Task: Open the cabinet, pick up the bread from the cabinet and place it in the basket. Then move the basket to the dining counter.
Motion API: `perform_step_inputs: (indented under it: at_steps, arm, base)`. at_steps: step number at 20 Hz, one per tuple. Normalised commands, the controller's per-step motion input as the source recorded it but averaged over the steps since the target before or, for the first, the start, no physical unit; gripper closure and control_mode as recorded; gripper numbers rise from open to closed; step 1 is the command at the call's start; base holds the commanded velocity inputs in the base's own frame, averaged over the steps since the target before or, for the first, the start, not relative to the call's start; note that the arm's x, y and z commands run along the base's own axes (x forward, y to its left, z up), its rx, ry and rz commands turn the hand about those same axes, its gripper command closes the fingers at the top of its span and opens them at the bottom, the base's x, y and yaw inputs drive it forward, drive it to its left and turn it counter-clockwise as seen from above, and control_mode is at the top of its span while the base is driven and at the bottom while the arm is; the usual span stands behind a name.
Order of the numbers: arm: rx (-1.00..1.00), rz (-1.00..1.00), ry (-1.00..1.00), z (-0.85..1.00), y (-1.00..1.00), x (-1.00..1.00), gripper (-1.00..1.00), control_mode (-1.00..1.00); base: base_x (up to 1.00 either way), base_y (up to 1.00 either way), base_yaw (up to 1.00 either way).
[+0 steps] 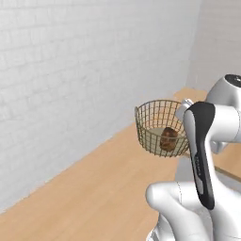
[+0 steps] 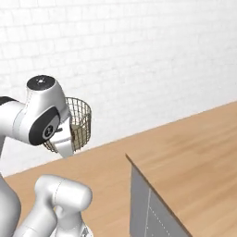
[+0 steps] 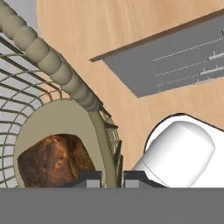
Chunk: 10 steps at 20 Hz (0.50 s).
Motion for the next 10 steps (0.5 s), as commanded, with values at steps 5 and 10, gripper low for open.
perform_step_inputs:
  at_steps: [5, 10]
  arm:
    - [0.0, 0.0, 0.0, 0.0, 0.0, 0.0, 1.0, 1.0]
    - [0.0, 0.0, 0.0, 0.0, 0.0, 0.0, 1.0, 1.0]
  base:
    - [0.1, -0.37, -0.82]
    - [0.16, -0.06, -0.82]
